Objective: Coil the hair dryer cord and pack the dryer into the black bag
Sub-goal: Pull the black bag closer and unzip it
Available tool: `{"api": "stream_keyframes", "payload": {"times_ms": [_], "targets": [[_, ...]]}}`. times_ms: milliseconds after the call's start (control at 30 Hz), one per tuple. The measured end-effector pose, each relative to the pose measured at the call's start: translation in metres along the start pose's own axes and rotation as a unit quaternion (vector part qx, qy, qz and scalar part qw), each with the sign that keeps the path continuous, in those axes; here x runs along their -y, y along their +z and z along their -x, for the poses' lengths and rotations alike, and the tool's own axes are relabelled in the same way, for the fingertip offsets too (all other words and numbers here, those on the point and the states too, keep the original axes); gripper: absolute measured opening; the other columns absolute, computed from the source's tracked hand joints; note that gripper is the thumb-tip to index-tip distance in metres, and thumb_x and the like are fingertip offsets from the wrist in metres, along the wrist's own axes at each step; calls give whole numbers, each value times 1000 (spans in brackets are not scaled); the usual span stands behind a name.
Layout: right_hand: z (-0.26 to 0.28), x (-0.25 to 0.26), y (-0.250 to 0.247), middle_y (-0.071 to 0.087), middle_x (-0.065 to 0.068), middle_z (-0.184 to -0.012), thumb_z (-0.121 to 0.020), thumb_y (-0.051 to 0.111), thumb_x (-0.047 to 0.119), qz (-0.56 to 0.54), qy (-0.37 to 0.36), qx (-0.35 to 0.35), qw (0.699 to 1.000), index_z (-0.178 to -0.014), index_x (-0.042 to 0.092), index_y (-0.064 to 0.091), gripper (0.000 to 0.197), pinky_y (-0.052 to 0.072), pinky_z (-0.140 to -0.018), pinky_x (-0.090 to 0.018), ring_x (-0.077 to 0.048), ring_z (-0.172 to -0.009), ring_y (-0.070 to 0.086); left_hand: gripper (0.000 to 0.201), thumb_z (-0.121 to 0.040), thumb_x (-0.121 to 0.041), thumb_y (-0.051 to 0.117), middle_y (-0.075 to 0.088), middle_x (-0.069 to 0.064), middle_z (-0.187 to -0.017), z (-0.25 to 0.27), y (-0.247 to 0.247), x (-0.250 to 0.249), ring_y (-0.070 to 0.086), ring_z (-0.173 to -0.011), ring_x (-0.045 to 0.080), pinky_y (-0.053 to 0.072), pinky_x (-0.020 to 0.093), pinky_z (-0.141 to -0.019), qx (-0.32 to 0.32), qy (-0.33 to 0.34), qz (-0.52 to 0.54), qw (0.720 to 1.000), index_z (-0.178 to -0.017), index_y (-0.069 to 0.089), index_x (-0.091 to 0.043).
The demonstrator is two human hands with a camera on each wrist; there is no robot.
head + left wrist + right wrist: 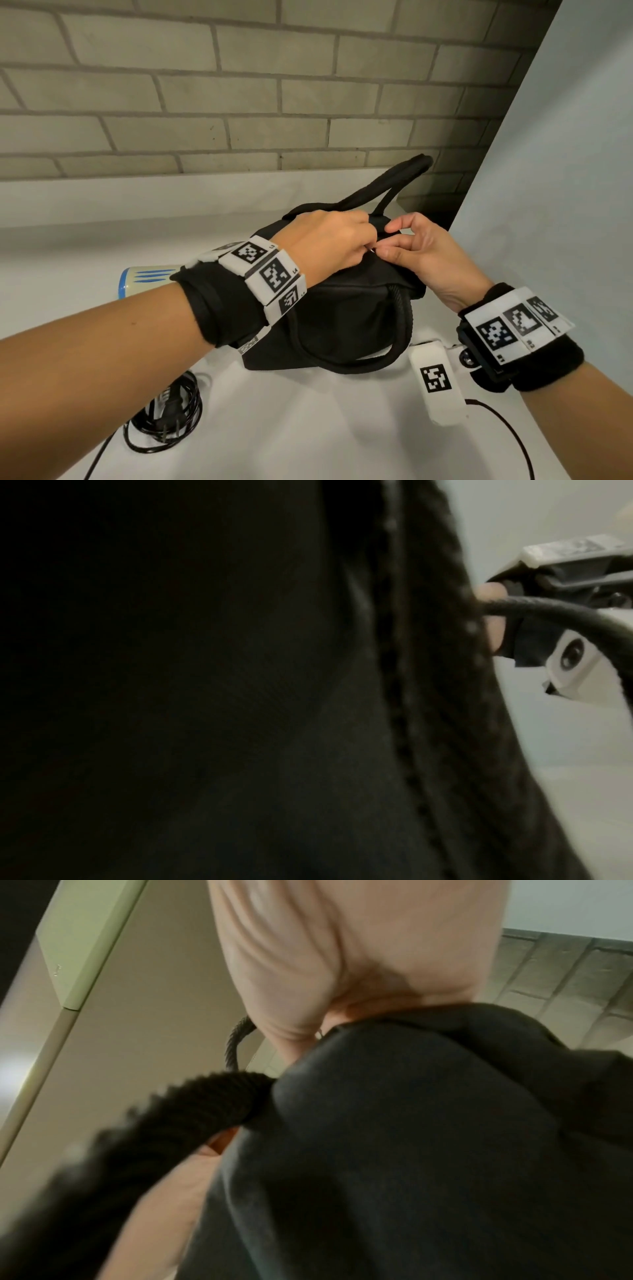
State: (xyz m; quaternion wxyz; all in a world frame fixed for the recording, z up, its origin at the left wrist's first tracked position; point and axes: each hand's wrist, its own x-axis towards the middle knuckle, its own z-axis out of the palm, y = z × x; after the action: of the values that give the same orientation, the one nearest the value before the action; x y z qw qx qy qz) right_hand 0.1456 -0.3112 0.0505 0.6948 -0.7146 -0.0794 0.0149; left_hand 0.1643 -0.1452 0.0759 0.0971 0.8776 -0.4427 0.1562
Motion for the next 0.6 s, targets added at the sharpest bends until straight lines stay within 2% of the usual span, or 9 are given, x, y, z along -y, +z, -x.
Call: {"api": "stream_keyframes", "payload": {"times_ms": [33, 133, 233, 400, 433, 467, 500, 533, 600], "targets": [[-1, 0, -1, 71, 3, -57, -79, 55, -8, 7, -2, -4, 1000, -87, 14, 45, 25, 55, -58, -15, -5, -56, 65, 22, -84, -15, 46, 65, 14, -91, 1, -2, 1, 62, -74, 34, 49, 39, -60, 0, -3, 6, 1000, -90, 65, -4], [-4, -1, -5, 70, 5, -55, -79, 55, -9, 25, -13, -26, 999, -82, 17, 44, 28, 54, -58, -15, -3, -55, 64, 16, -73, -9, 52, 67, 13, -76, 9, -12, 10, 63, -62, 30, 45, 30, -53, -10, 5, 22, 1000, -76, 67, -5], [-5, 1, -18, 69, 9, -53, -81, 53, -9, 37, -24, -68, 997, -78, 18, 45, 29, 53, -59, -12, 0, -55, 64, 17, -73, -13, 51, 67, 10, -73, 28, -26, 28, 62, -60, 27, 52, 35, -52, 3, 1, 11, 1000, -73, 67, -7], [-5, -4, -36, 69, 9, -55, -82, 51, -9, 32, -26, -90, 995, -78, 18, 46, 28, 52, -59, -11, 0, -55, 63, 23, -71, -21, 42, 59, 1, -56, 91, -30, 61, 55, -44, 18, 46, 26, -35, 58, -22, -33, 998, -58, 60, -14], [-6, -8, -34, 69, 9, -55, -82, 51, -9, 38, -22, -83, 996, -78, 18, 47, 28, 52, -59, -10, 1, -55, 63, 24, -71, -21, 40, 57, -2, -55, 103, -22, 64, 55, -44, 16, 41, 21, -32, 72, -20, -43, 996, -57, 59, -16], [-6, -11, -31, 68, 10, -55, -82, 51, -9, 46, -20, -77, 996, -77, 17, 49, 27, 51, -59, -10, 2, -56, 62, 24, -71, -21, 39, 57, -5, -54, 112, -13, 62, 55, -45, 13, 32, 14, -29, 89, -32, -66, 993, -56, 59, -19], [-8, -13, -27, 67, 10, -55, -82, 51, -9, 52, -20, -75, 996, -76, 17, 50, 27, 51, -60, -9, 3, -56, 61, 24, -70, -21, 39, 57, -8, -54, 120, -1, 60, 56, -46, 9, 21, 7, -32, 100, -37, -87, 990, -56, 59, -22], [-9, -15, -24, 66, 9, -57, -82, 51, -9, 57, -22, -79, 995, -76, 16, 52, 27, 50, -61, -8, 4, -57, 60, 21, -68, -21, 43, 58, -10, -54, 124, 11, 56, 57, -47, 6, 16, 7, -33, 116, -42, -101, 987, -55, 59, -25], [-9, -13, -18, 62, 3, -66, -83, 51, -8, 76, -22, -80, 994, -74, 16, 56, 26, 49, -61, -6, 4, -57, 59, 12, -60, -17, 66, 59, -11, -53, 127, 35, 54, 57, -44, 5, 23, 12, -30, 149, -39, -108, 982, -53, 59, -25]]}}
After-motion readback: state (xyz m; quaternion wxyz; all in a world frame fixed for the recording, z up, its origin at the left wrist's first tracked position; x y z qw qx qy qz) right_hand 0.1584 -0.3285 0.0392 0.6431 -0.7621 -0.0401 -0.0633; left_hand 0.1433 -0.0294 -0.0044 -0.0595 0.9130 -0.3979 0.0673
